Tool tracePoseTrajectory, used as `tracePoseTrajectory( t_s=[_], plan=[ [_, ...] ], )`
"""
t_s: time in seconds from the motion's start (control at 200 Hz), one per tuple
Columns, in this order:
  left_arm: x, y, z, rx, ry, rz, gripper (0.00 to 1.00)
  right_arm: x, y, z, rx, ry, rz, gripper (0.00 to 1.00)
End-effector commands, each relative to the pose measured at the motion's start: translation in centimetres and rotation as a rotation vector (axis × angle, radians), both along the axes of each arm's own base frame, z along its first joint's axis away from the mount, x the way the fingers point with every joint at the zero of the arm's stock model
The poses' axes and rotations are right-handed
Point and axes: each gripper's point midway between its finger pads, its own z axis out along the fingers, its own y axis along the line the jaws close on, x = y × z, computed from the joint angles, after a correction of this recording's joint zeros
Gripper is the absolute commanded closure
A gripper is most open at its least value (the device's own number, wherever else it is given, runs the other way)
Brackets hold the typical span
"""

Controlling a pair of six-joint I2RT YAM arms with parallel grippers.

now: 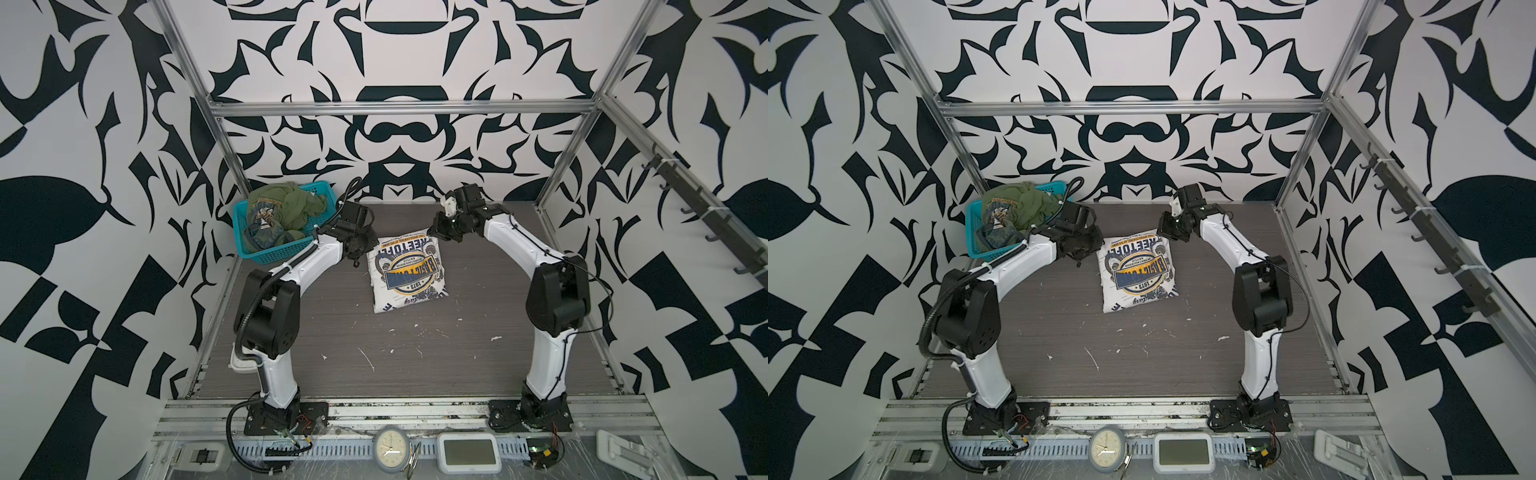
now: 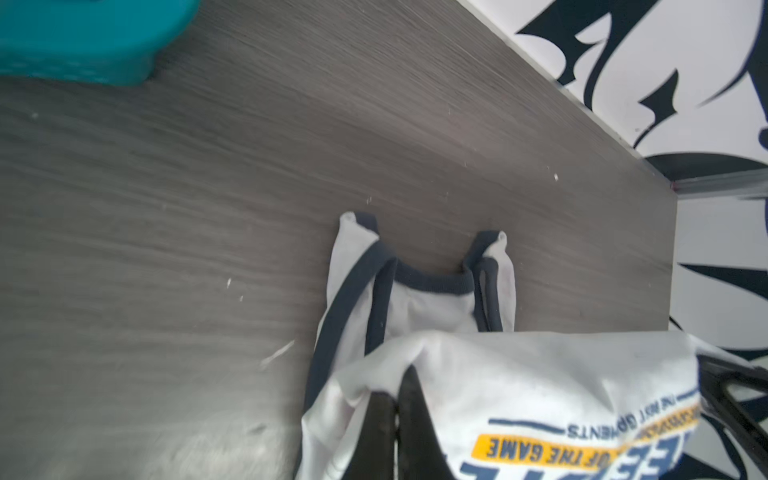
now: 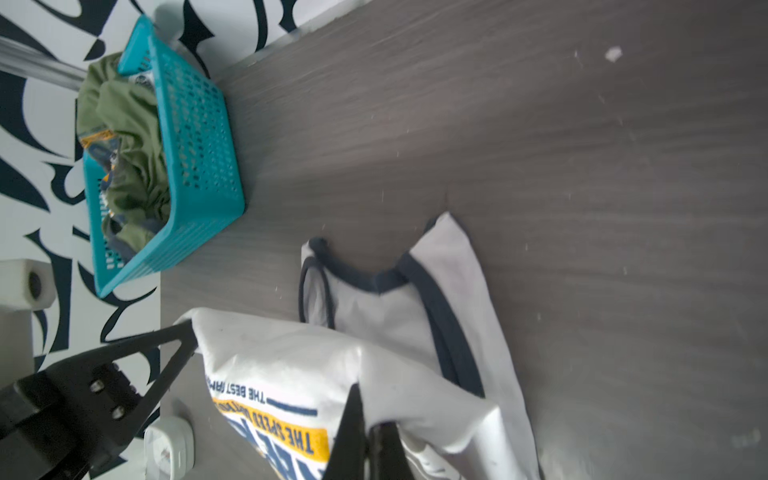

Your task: Fold and stack the tank tops

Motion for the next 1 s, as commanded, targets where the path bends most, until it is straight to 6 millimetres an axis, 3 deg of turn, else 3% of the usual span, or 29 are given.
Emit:
tracePoseTrajectory(
  t_s=[0.0,0.205,0.315,0.405,0.5,0.595,0.695,0.775,0.855,1.0],
  plan=[
    [1.9,-0.4,-1.2,-0.06,0.058,0.002,1.0,2.2,-0.4,1.4,-0.008,-0.051,-0.003,1.0],
    [5.5,0.6,-4.3,-0.074,0.116,0.053,1.0,5.8,-0.4,-0.6,-0.011,-0.052,-0.008,1.0],
    [6.9,1.1,-5.7,-0.082,0.141,0.078,1.0,7.2,-0.4,-1.8,-0.021,-0.048,-0.01,0.9],
    [8.0,1.5,-6.4,-0.078,0.156,0.09,0.83,8.3,-1.0,-2.5,-0.042,-0.049,-0.027,0.72],
    [8.9,2.3,-5.8,-0.053,0.151,0.099,0.66,8.7,-1.8,-2.4,-0.094,-0.053,-0.037,0.59],
    [9.0,3.1,-3.7,-0.006,0.118,0.091,0.44,8.1,-2.6,-1.5,-0.144,-0.063,-0.036,0.52],
    [7.5,4.0,-1.4,0.079,0.089,0.089,0.34,6.5,-3.2,-0.3,-0.198,-0.079,-0.03,0.51],
    [5.6,3.4,-0.3,0.115,0.07,0.066,0.33,4.8,-3.0,0.3,-0.228,-0.097,-0.014,0.51],
    [4.0,1.5,-0.2,0.111,0.054,0.023,0.36,3.3,-0.9,0.3,-0.19,-0.109,0.034,0.51],
    [3.5,-1.9,-1.7,0.059,0.051,-0.038,0.41,2.7,2.6,-1.3,-0.132,-0.097,0.084,0.54]
  ],
)
